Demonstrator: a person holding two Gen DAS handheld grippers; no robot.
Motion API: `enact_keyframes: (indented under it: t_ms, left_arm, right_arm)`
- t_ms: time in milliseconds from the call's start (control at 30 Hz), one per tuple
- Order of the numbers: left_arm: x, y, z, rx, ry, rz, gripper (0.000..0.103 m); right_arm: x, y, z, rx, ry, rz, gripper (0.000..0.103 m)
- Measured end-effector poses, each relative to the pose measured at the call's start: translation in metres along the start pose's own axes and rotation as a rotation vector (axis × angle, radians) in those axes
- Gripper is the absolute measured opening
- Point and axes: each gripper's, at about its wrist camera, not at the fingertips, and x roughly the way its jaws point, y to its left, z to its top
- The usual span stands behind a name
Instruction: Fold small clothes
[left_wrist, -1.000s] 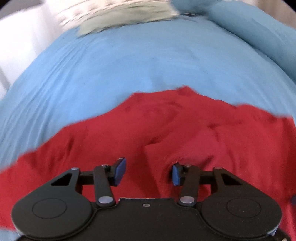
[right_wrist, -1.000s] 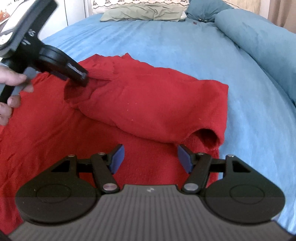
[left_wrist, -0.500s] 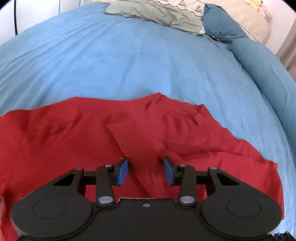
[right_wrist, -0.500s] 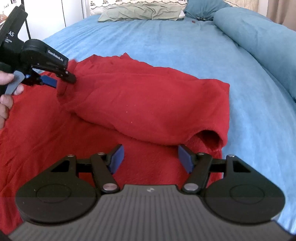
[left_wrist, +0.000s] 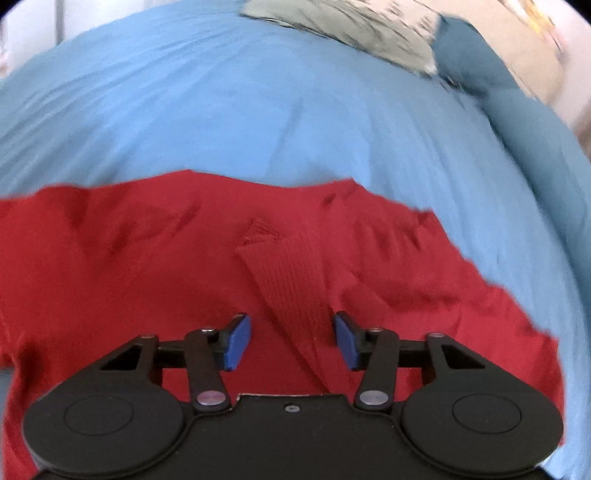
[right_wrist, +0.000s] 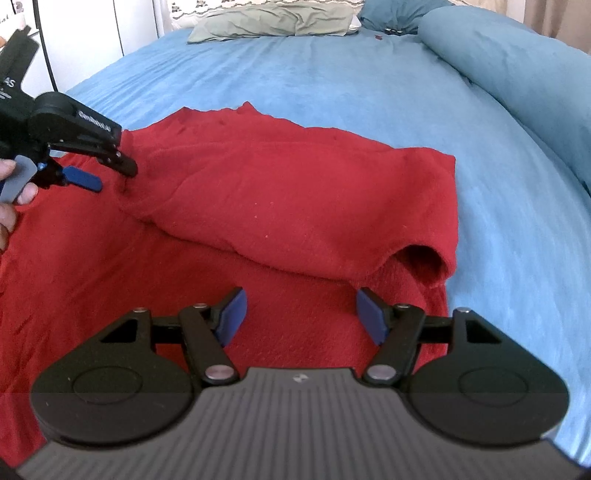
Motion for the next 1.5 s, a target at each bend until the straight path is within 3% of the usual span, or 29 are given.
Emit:
enact_keyframes:
  t_ms: [100,167,367,400,433,500,600,767,833,900,1000,1133,1233,1267,1400,1500]
  left_arm:
    - [-0.002,0.017,0.001,-0.078,-0.008,0.039,0.047]
    - [0.0,0.022,0.003,-0.106,0.011,0.017,0.042]
    - [0.008,0.001,0.007,-0.012,0.038,-0.042,0.041]
    - [0.009,-0.003,0.007,0.001,0.036,-0.042,0.033]
    - [0.01,-0.006,0.009,0.021,0.032,-0.036,0.003]
    - [0.001,-0.01,0.015,0.035,0.0,-0.05,0.003]
    - [-0.03,-0.002,0.023,0.044,-0.109,-0.075,0.004]
    - [-0.075,0.037,0.015,0.041,-0.277,0.057,0.004]
    - [-0.07,0.062,0.003,-0.01,-0.264,0.083,0.004]
    - [-0.053,0.085,-0.01,-0.064,-0.199,0.088,0.004]
    - [-0.043,0.098,-0.027,-0.104,-0.183,0.097,0.004]
    - [-0.048,0.1,-0.036,-0.104,-0.186,0.109,0.014]
    - [-0.059,0.095,-0.034,-0.104,-0.206,0.162,0.053]
    - [-0.064,0.097,-0.033,-0.106,-0.218,0.175,0.058]
    - [-0.093,0.097,-0.032,-0.084,-0.239,0.185,0.062]
    - [-0.1,0.085,-0.029,-0.021,-0.247,0.158,0.073]
  right_arm:
    - [0.001,-0.001,0.0,0.003,0.0,-0.001,0.082]
    - [0.0,-0.001,-0.001,0.002,0.0,0.0,0.082]
    - [0.001,-0.001,-0.002,0.002,-0.004,-0.003,0.082]
    - [0.001,-0.001,-0.002,0.003,-0.004,-0.003,0.082]
    - [0.001,0.0,-0.002,0.003,-0.004,-0.004,0.082]
    - [0.001,0.0,-0.002,0.002,-0.004,-0.005,0.082]
    - [-0.002,0.001,0.0,0.0,-0.004,-0.002,0.082]
    - [-0.006,0.0,0.002,-0.006,-0.007,0.01,0.084]
    - [-0.004,0.0,0.002,-0.001,-0.01,0.007,0.088]
    - [-0.001,-0.002,0.002,0.004,-0.007,0.001,0.088]
    - [0.006,-0.007,0.001,0.019,0.004,-0.028,0.088]
    - [0.009,-0.023,-0.002,0.048,0.012,-0.057,0.088]
    - [0.007,-0.036,-0.006,0.082,0.022,-0.071,0.088]
    - [0.006,-0.04,-0.006,0.097,0.028,-0.065,0.088]
    - [-0.011,-0.035,0.002,0.08,0.048,-0.061,0.089]
    - [-0.032,-0.021,0.014,0.032,0.001,0.001,0.093]
